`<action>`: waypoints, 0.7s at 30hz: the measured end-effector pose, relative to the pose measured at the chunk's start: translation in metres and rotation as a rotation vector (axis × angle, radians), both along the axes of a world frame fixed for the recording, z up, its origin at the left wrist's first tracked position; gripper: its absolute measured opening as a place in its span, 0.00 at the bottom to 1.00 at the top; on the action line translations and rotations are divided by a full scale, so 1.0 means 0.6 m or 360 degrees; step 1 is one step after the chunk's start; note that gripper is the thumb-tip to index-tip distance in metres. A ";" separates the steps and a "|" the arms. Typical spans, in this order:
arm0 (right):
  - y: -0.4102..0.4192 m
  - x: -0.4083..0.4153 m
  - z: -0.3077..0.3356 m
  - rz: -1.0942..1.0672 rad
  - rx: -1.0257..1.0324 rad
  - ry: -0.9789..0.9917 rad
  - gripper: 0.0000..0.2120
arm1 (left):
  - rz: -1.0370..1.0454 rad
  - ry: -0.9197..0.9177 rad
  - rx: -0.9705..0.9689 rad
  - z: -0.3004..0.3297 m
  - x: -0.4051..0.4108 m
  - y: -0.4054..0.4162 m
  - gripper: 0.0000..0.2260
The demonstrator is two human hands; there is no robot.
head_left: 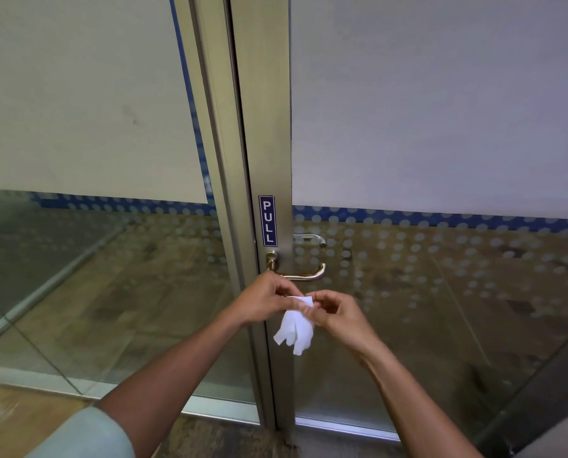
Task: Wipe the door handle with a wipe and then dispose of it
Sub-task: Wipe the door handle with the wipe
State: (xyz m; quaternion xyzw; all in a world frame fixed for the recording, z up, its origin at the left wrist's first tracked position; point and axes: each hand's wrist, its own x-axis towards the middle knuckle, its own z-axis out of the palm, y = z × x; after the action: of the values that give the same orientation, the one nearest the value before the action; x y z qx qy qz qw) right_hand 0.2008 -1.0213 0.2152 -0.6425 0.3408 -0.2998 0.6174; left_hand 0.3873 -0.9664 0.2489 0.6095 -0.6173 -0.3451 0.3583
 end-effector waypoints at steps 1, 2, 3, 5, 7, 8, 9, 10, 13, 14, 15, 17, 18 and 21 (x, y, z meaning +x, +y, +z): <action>0.001 0.000 -0.001 0.0028 -0.0009 -0.0010 0.10 | 0.0009 0.0018 0.0002 0.000 0.001 0.001 0.05; 0.002 0.000 -0.001 0.0065 0.0001 -0.0033 0.09 | 0.0017 0.0029 0.0000 0.000 0.003 0.001 0.05; 0.003 0.001 -0.001 0.0099 0.0030 -0.0063 0.09 | 0.0024 0.0035 -0.0006 0.000 0.004 0.001 0.05; 0.006 0.007 -0.005 0.0120 0.0115 -0.0126 0.09 | 0.0058 0.0058 -0.0019 -0.003 0.007 -0.002 0.05; 0.008 0.017 -0.008 0.0016 0.0146 -0.0149 0.08 | 0.0114 0.0083 -0.0020 -0.006 0.012 -0.006 0.03; 0.009 0.023 -0.010 -0.0061 0.0167 -0.0150 0.07 | 0.0131 0.0095 -0.0018 -0.008 0.015 -0.009 0.03; 0.011 0.029 -0.011 -0.0126 0.0209 -0.0158 0.06 | 0.0140 0.0107 -0.0016 -0.009 0.018 -0.013 0.03; 0.013 0.035 -0.010 -0.0170 0.0260 -0.0175 0.06 | 0.0143 0.0111 -0.0018 -0.010 0.024 -0.017 0.04; 0.018 0.050 -0.007 -0.0243 0.0405 -0.0234 0.04 | 0.0150 0.0026 -0.0090 -0.010 0.047 -0.027 0.07; 0.019 0.054 -0.007 -0.0278 0.0451 -0.0265 0.05 | 0.0159 0.0005 -0.0145 -0.010 0.059 -0.031 0.07; 0.021 0.059 -0.006 -0.0319 0.0499 -0.0307 0.06 | 0.0188 -0.0006 -0.0222 -0.008 0.073 -0.035 0.06; 0.023 0.070 -0.005 -0.0415 0.0588 -0.0413 0.08 | 0.0308 -0.0105 -0.0422 0.000 0.108 -0.046 0.04; 0.025 0.075 -0.005 -0.0456 0.0628 -0.0461 0.09 | 0.0374 -0.0260 -0.0541 0.004 0.129 -0.053 0.05; 0.035 0.093 -0.005 -0.0568 0.0638 -0.0482 0.09 | 0.0396 -0.0927 -0.0983 0.018 0.195 -0.077 0.11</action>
State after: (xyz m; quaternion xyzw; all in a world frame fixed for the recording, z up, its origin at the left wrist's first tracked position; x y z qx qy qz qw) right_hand 0.2568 -1.0005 0.2122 -0.3859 0.4047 -0.4226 0.7133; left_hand 0.5043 -1.0125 0.2600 0.6153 -0.6886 0.0876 0.3736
